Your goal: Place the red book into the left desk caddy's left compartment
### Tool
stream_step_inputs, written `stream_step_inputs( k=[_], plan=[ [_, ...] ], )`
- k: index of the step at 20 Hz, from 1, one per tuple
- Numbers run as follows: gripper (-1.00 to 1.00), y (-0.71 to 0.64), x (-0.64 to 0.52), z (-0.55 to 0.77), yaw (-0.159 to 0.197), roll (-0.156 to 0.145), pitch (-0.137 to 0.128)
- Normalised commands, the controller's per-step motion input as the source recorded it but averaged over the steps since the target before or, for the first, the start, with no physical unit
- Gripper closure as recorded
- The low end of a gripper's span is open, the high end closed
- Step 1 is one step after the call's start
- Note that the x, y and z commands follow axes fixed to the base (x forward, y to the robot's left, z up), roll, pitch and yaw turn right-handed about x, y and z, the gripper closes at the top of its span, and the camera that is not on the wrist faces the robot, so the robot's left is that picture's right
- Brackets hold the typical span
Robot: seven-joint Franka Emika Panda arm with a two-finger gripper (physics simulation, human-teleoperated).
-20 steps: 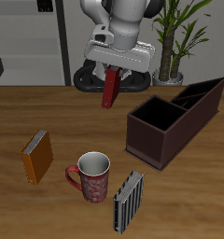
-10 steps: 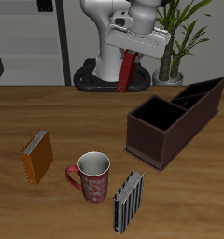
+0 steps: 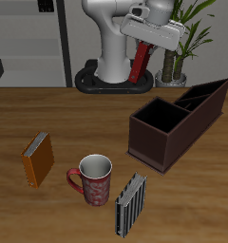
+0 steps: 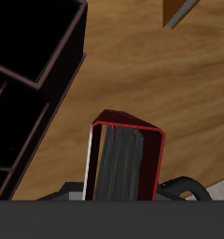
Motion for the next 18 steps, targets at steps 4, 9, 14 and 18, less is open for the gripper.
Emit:
stream_step_inputs(
  k=[4, 9, 14, 18],
  plan=[
    [1.00, 0.34, -0.35, 0.07, -0.002, 0.035, -0.052],
    [1.00, 0.52, -0.36, 0.06, 0.005, 0.060, -0.045],
    [1.00, 0.46, -0.32, 0.10, -0.013, 0.045, -0.040],
    [1.00, 0.38, -0.17, 0.13, -0.031, 0.049, -0.024]
  ],
)
